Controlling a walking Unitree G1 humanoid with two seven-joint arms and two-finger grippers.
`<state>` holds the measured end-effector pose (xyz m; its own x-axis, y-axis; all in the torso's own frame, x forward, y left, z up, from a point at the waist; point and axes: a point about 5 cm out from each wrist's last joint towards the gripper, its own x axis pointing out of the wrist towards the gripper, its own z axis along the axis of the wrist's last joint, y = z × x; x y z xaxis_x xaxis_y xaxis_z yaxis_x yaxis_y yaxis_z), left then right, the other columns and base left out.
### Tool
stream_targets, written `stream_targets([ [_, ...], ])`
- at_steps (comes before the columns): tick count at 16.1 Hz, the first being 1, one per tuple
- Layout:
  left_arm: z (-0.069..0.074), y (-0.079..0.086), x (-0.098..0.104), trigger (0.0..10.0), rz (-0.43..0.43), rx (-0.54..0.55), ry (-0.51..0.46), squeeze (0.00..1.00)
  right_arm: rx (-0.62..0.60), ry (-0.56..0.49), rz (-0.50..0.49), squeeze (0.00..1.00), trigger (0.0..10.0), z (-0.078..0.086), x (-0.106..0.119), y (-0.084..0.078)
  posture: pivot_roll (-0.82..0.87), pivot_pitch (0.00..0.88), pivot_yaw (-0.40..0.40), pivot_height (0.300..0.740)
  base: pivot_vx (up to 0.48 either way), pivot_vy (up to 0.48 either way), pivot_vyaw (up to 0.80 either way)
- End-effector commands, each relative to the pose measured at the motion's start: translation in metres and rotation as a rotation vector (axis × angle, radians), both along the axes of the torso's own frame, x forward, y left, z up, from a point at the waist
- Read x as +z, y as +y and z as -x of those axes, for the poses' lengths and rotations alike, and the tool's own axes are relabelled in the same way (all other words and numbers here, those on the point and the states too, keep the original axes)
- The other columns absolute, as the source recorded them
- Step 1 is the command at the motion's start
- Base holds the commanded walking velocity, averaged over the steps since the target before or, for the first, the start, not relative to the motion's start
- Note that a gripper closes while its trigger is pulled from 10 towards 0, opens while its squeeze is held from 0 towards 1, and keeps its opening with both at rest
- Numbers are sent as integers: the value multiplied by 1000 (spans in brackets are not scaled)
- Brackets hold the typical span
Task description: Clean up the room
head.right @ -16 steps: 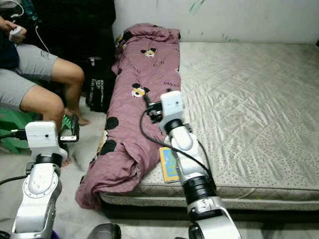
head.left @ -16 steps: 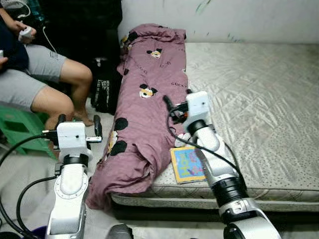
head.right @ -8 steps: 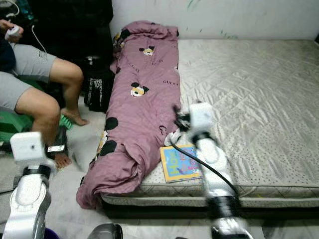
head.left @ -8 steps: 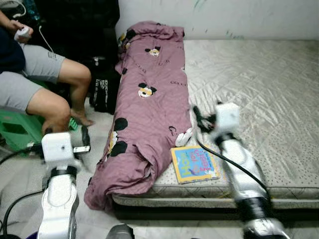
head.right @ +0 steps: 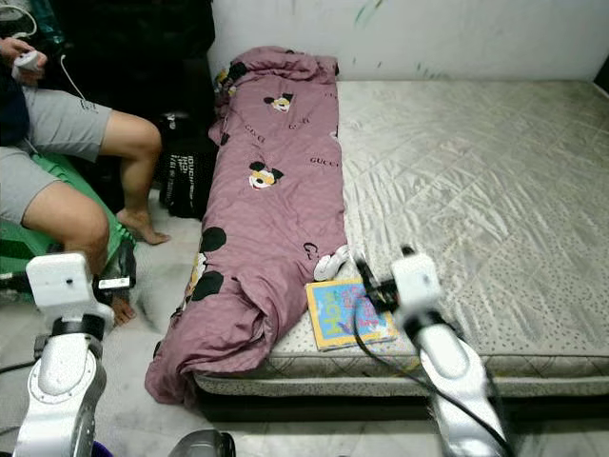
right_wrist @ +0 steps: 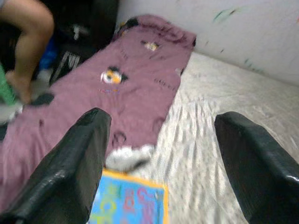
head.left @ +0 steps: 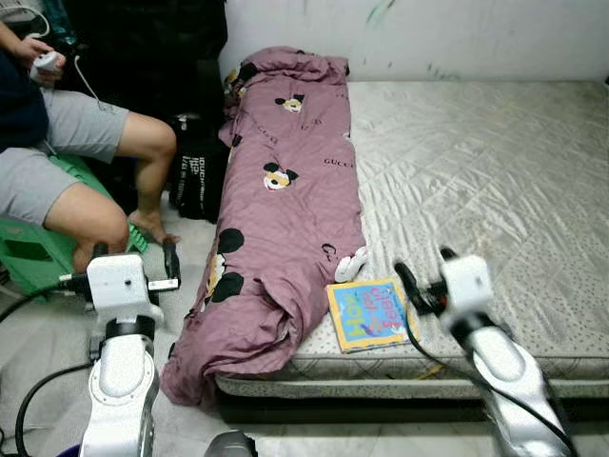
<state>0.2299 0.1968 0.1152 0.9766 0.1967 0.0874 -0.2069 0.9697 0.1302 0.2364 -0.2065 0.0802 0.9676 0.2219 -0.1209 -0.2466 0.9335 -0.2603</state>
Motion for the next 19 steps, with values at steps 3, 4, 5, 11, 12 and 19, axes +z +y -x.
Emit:
stream_targets([
  [3,-7,1,6,10000,-43,-29,-26,0,-12,-61,58,0,10000,5,20,-24,-111,0,67,740,0,0,0],
  [4,-10,-2,7,10000,-52,-61,-50,0,-6,-98,64,0,10000,-2,31,-23,-118,0,76,740,0,0,0],
  [5,-13,-7,9,10000,-25,-105,-52,0,25,-192,64,0,10000,-20,51,-8,-123,0,86,740,0,0,0],
  [11,-13,-16,7,10000,22,-163,-56,0,72,-314,-159,0,10000,-66,74,75,-92,0,78,740,0,0,0],
  [12,-10,-15,7,10000,27,-153,-55,0,72,-273,-140,0,10000,-58,59,73,-72,0,66,740,0,0,0],
  [19,4,-6,-7,10000,-7,-58,24,0,-89,-86,-125,0,10000,-15,20,12,-86,15,48,740,0,0,0],
])
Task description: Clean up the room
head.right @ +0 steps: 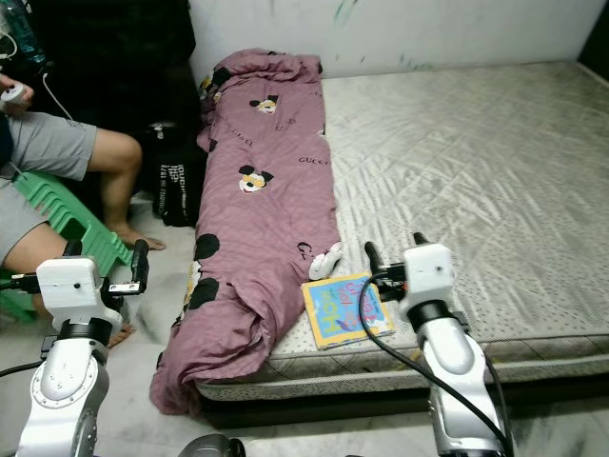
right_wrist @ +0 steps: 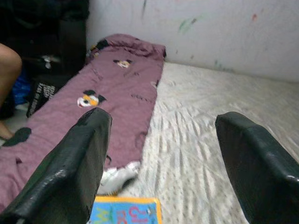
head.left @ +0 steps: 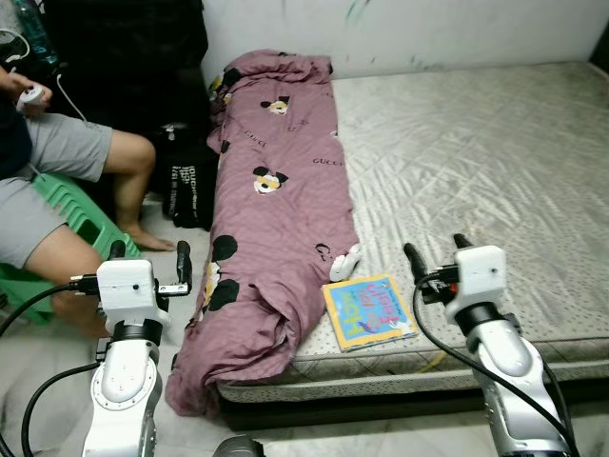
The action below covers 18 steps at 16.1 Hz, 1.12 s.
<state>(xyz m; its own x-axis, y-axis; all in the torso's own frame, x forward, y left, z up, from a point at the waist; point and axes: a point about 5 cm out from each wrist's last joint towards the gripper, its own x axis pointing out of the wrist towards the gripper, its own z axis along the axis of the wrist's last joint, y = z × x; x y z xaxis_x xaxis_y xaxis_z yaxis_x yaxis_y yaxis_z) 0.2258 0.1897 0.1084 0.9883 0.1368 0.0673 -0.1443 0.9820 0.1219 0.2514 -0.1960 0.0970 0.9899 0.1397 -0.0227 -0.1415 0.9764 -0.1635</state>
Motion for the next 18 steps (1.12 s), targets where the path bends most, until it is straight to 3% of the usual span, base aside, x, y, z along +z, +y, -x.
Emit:
stream_targets([
  [1,0,0,-2,10000,-13,7,11,0,5,-8,-10,0,10000,-1,4,2,-86,15,47,740,0,0,0],
  [5,-4,-4,-1,10000,-1,10,14,0,37,-21,-34,0,10000,-15,9,19,-72,11,43,740,0,0,0],
  [6,-6,-4,0,10000,-3,14,7,0,59,-34,27,0,10000,-17,10,24,-73,12,43,740,0,0,531],
  [9,-7,-9,1,10000,-20,-2,5,0,51,-42,20,0,10000,-22,13,25,-73,16,34,740,0,0,800],
  [18,-10,-15,3,10000,5,-32,-3,0,42,-69,-31,0,10000,-34,22,33,-78,28,15,740,0,0,0],
])
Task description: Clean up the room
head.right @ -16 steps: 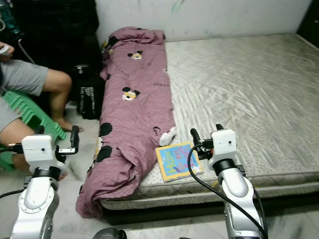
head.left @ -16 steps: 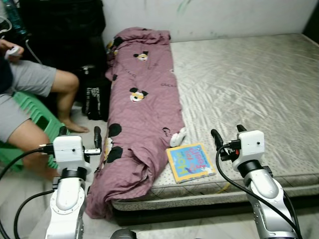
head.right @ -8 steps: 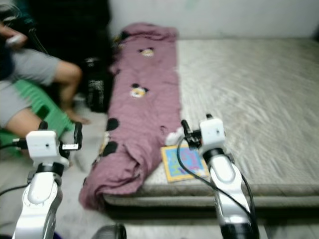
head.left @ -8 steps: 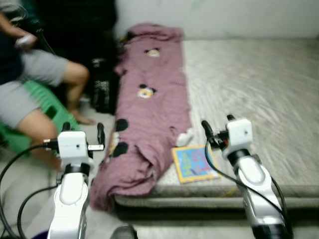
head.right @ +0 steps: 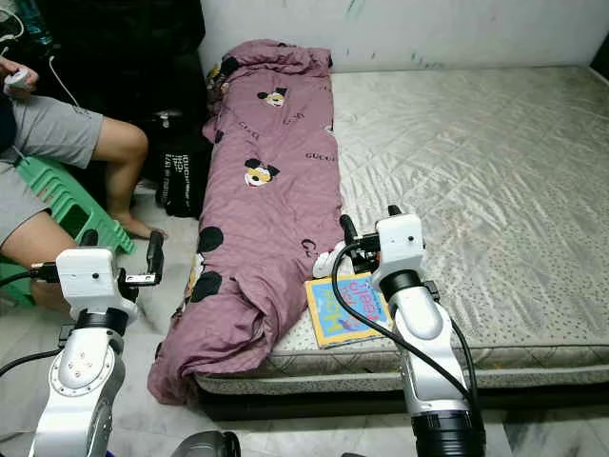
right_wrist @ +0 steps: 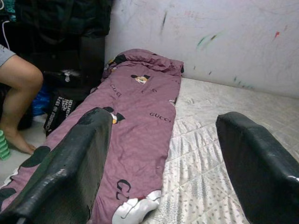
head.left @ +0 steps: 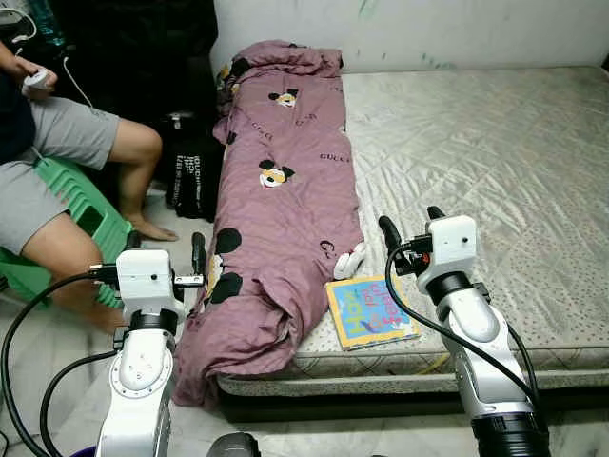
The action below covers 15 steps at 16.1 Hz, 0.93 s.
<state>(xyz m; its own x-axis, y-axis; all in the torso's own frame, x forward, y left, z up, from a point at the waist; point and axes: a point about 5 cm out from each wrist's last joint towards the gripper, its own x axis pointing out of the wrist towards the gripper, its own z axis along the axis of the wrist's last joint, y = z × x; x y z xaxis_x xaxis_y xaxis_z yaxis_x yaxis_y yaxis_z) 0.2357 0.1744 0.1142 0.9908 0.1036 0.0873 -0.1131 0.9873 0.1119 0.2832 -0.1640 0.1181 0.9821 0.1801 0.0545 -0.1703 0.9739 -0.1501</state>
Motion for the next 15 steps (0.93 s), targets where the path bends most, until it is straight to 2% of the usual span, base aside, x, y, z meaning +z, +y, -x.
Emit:
stream_targets([
  [1,-1,0,-2,10000,-1,-3,18,0,0,4,-2,0,10000,-2,1,0,-79,31,14,740,0,0,0],
  [4,-1,-1,-2,10000,1,-6,17,0,8,1,28,0,10000,-3,1,2,-80,32,13,740,0,0,0],
  [7,0,-2,-2,10000,3,-8,15,0,10,1,19,0,10000,-4,1,2,-78,36,10,740,0,0,0],
  [15,-1,-4,-2,10000,8,-6,13,0,19,0,11,0,10000,-5,2,3,-82,39,6,740,0,-252,0],
])
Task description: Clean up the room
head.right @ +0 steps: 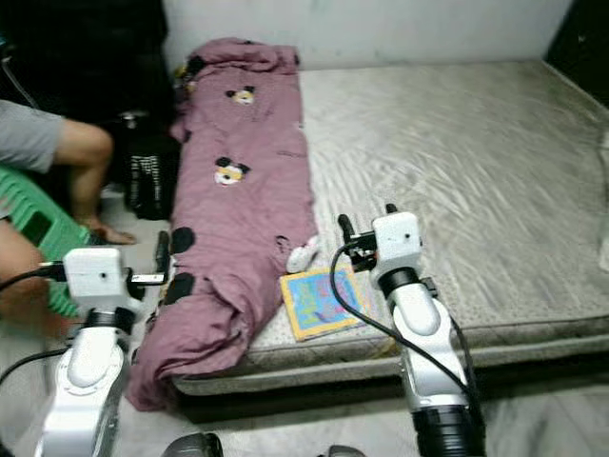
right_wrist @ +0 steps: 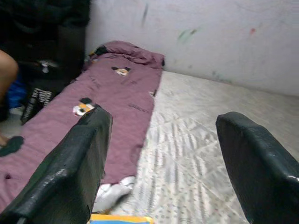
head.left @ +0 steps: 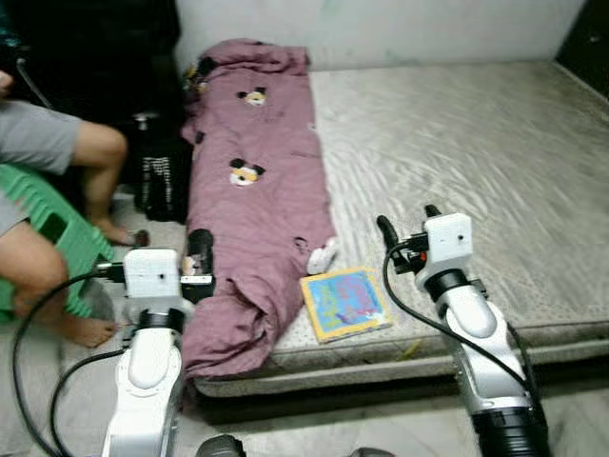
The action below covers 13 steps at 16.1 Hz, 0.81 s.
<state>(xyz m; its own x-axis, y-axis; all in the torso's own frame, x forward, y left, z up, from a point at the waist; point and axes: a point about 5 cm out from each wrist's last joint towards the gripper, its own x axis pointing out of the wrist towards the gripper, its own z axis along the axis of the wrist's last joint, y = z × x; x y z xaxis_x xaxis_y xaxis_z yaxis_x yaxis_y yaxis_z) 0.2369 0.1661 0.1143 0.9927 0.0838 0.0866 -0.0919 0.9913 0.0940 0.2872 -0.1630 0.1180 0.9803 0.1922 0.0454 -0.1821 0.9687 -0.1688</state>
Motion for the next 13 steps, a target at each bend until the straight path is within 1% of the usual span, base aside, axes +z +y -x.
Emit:
stream_targets([
  [1,0,5,-2,10000,-10,16,13,0,8,-5,-10,0,10000,-1,2,2,-82,39,6,740,0,-277,0],
  [11,0,3,-2,10000,-9,18,11,0,17,-8,-15,0,10000,-3,2,3,-81,38,0,740,0,-282,0],
  [13,0,3,-2,10000,-4,26,5,0,20,-9,-10,0,10000,-3,2,3,-80,38,-2,740,0,0,0],
])
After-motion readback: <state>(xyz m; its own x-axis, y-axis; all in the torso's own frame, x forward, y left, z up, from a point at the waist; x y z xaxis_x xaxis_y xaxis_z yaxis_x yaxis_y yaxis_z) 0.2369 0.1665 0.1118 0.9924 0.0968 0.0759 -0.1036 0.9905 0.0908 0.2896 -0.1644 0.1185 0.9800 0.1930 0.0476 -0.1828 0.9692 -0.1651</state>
